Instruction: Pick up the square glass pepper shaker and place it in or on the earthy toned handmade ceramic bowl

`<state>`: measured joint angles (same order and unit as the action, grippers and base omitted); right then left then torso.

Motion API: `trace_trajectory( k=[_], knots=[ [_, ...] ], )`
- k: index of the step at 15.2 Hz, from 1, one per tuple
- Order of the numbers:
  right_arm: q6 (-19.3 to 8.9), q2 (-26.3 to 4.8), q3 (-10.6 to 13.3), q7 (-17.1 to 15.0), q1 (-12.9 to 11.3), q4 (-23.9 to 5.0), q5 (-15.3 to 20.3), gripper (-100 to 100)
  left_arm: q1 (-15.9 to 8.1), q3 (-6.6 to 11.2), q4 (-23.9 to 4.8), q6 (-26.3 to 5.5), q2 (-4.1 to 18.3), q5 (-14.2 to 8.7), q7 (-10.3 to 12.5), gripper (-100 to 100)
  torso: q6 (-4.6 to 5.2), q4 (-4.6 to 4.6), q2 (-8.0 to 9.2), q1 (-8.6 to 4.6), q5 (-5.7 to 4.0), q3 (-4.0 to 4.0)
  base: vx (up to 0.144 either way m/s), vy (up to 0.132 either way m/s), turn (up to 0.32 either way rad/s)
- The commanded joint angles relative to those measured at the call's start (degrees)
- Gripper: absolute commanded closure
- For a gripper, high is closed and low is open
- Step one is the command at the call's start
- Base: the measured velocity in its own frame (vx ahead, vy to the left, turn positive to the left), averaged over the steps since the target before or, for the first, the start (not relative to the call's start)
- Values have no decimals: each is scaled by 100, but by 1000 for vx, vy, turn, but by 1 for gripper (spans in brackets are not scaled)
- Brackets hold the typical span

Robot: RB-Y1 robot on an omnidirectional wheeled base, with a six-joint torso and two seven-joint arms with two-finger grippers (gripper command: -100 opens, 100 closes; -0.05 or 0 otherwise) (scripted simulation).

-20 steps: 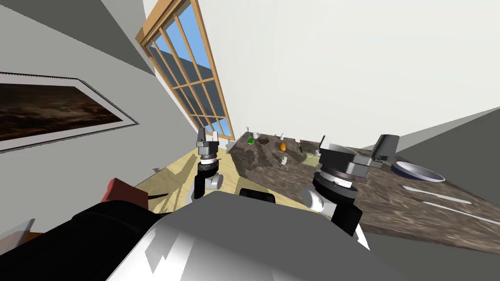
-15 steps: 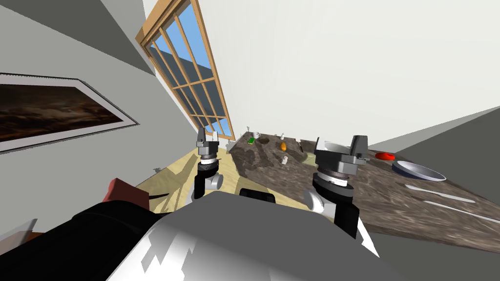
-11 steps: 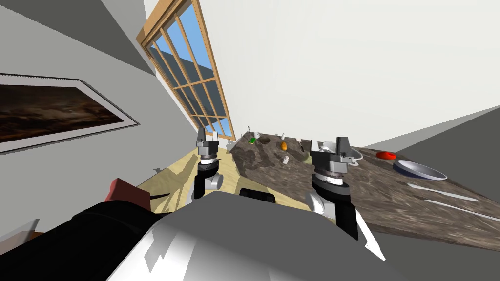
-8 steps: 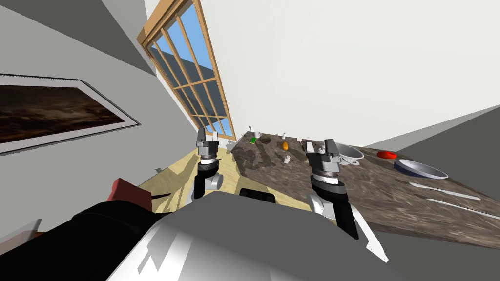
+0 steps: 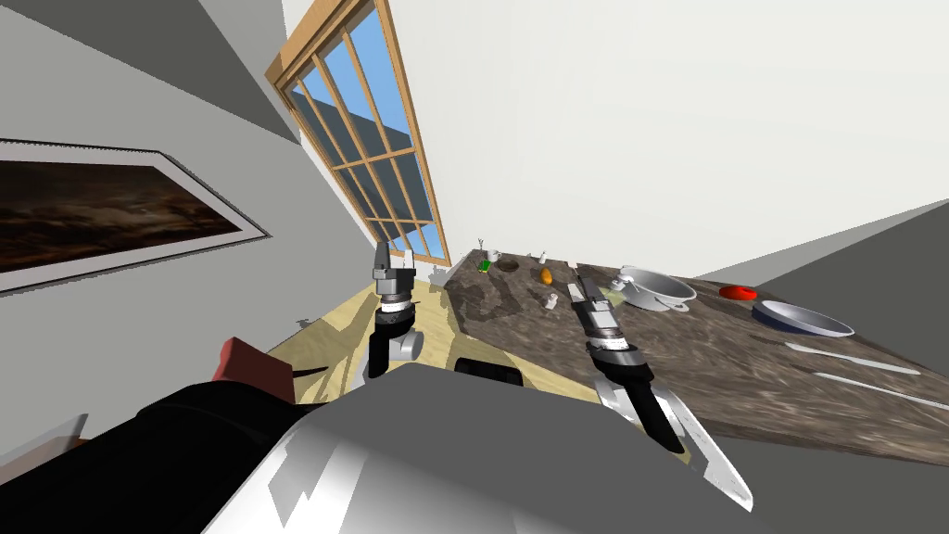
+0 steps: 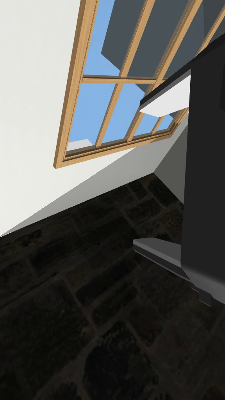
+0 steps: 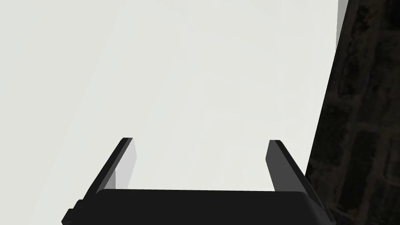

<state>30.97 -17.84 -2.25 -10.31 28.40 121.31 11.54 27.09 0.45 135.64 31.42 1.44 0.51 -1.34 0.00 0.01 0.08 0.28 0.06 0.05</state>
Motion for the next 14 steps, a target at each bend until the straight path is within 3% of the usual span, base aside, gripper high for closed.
trace_trajectory(
  k=[1, 14],
  knots=[
    [-93, -160, -46, -82, 23, -87, 161, -100, 0, 0, 0, 0, 0, 0, 0, 0, 0, 0, 0, 0, 0, 0, -10, 63, -1],
    [-747, -1306, -156, -464, 335, -1118, 1554, -100, 0, 0, 0, 0, 0, 0, 0, 0, 0, -2, -11, 4, 2, -6, -3, 79, 14]
  ],
)
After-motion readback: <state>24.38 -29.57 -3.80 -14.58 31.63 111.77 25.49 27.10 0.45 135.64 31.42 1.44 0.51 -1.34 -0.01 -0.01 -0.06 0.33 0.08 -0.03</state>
